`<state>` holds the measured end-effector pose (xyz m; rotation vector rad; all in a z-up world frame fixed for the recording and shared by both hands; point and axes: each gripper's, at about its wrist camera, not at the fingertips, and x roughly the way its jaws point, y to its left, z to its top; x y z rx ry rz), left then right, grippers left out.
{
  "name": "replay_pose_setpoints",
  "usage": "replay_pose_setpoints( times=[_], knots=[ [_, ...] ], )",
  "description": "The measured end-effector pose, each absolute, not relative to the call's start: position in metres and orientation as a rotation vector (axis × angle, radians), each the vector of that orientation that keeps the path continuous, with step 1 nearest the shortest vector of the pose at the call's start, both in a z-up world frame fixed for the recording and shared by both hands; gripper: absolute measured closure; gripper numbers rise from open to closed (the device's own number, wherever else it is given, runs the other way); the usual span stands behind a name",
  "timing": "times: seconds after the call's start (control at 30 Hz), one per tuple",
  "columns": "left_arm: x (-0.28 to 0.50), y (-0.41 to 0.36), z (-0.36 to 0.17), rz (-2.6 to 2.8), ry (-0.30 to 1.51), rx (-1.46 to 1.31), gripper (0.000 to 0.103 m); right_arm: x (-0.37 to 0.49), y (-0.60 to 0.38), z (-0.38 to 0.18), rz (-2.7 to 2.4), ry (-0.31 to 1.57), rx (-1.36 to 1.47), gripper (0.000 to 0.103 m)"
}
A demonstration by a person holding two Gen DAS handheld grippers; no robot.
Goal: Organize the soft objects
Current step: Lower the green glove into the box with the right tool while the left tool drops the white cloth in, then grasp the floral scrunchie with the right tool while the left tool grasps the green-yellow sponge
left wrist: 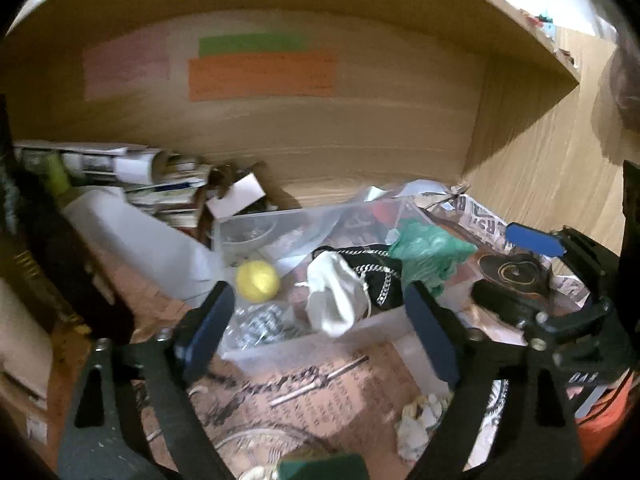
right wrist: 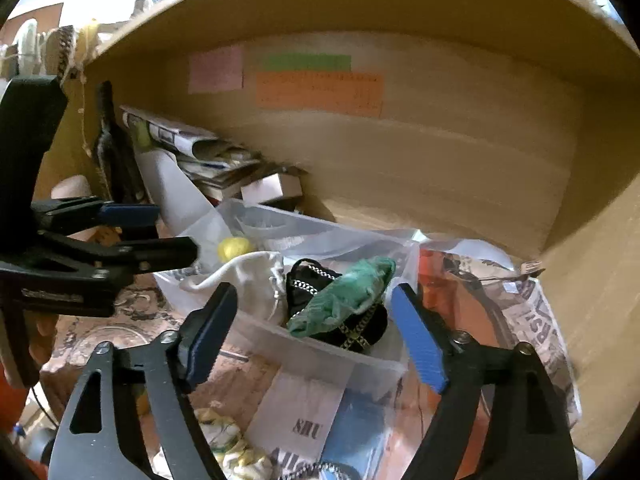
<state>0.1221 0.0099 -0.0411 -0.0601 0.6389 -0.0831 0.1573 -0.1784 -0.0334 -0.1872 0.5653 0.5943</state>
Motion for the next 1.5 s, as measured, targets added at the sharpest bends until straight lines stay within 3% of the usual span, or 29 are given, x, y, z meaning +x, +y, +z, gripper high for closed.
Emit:
replay_pose_setpoints(
  times=[0.13,0.57,0.93,1.03,1.13,1.2,1.27,1.5],
  knots=[
    [0.101,0.015,-0.047,-0.063,0.645,-0.069,0.004,0.144,-0.188,-0.032,0.583,0.559,-0.177,0.020],
    [0.070,0.019,-0.119,-0.063,0.861,-0.176,0.003,0.110,-0.187,-0.081,0.664,0.759,-0.096,0.018],
    [0.055,0.010,-0.150,-0.058,0.894,-0.169,0.007,0.095,-0.153,-0.124,0.734,0.895,-0.187,0.019],
    [0.053,0.006,-0.148,-0.083,0.886,-0.163,0.024,0.091,-0.150,-0.128,0.721,0.893,-0.237,0.030],
    [0.052,0.004,-0.146,-0.092,0.886,-0.152,0.037,0.090,-0.148,-0.127,0.731,0.884,-0.250,0.050],
    [0.052,0.005,-0.144,-0.091,0.880,-0.150,0.037,0.091,-0.149,-0.127,0.737,0.886,-0.246,0.068],
    [0.054,0.008,-0.141,-0.086,0.869,-0.154,0.038,0.094,-0.150,-0.126,0.737,0.885,-0.236,0.077],
    [0.062,0.017,-0.109,-0.078,0.785,-0.151,0.038,0.102,-0.155,-0.108,0.714,0.825,-0.172,0.083]
  ],
)
